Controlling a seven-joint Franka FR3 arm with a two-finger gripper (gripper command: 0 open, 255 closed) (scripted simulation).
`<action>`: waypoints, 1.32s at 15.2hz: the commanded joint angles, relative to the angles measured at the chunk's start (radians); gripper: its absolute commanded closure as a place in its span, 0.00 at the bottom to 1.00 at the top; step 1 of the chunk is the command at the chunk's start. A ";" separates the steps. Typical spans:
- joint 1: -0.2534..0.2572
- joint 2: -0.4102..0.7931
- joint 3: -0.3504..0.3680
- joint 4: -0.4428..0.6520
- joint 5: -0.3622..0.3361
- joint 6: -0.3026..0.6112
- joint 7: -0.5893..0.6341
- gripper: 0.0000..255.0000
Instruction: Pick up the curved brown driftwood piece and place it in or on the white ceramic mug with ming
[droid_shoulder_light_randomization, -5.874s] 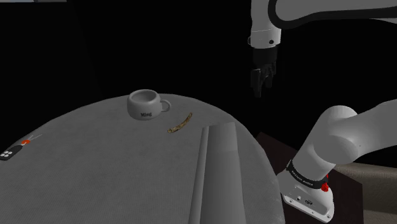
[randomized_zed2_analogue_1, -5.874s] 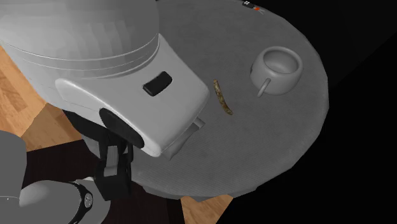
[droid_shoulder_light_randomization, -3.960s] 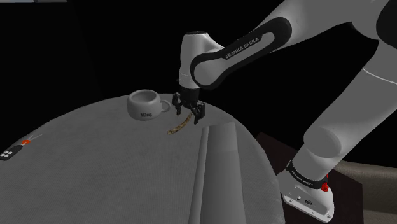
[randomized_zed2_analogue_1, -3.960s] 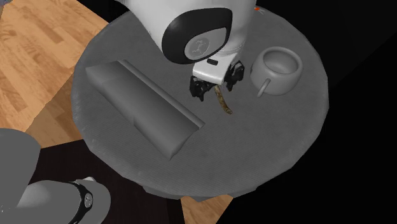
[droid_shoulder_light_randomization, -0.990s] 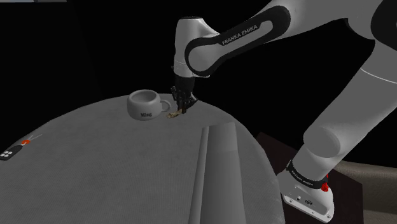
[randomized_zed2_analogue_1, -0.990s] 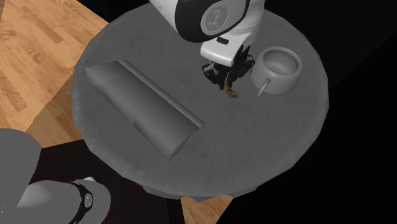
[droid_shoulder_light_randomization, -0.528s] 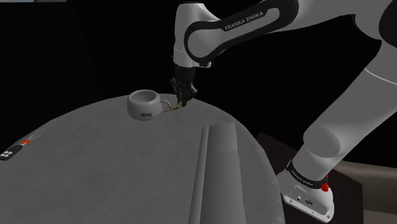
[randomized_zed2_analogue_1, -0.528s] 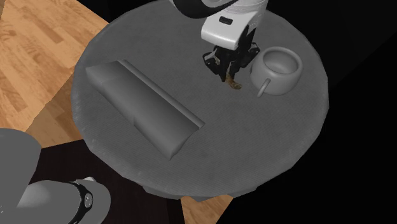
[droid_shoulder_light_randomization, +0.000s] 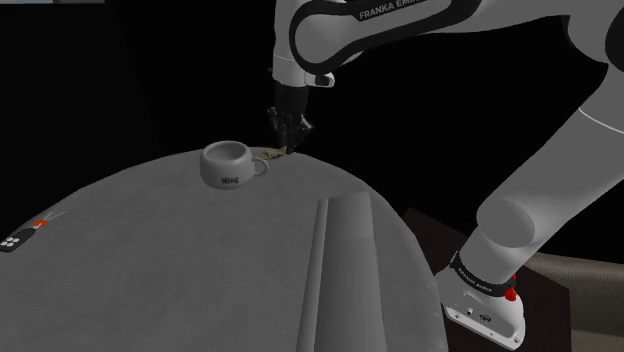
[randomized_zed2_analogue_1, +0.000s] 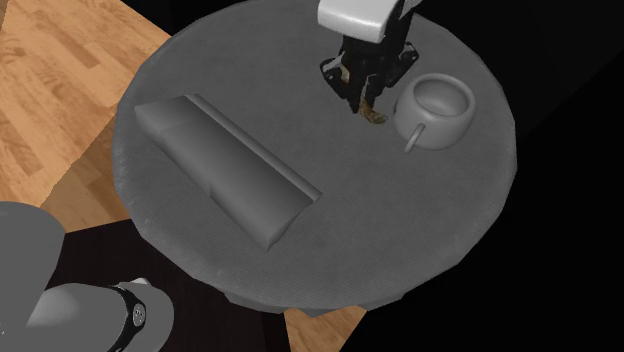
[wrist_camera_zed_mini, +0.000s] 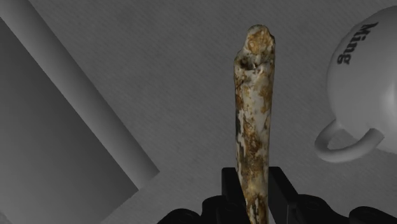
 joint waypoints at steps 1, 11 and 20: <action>-0.004 0.049 0.009 0.053 -0.033 -0.013 0.021 1.00; 0.131 0.556 -0.008 0.609 -0.355 -0.164 0.174 1.00; 0.224 0.749 -0.054 0.819 -0.438 -0.194 0.182 1.00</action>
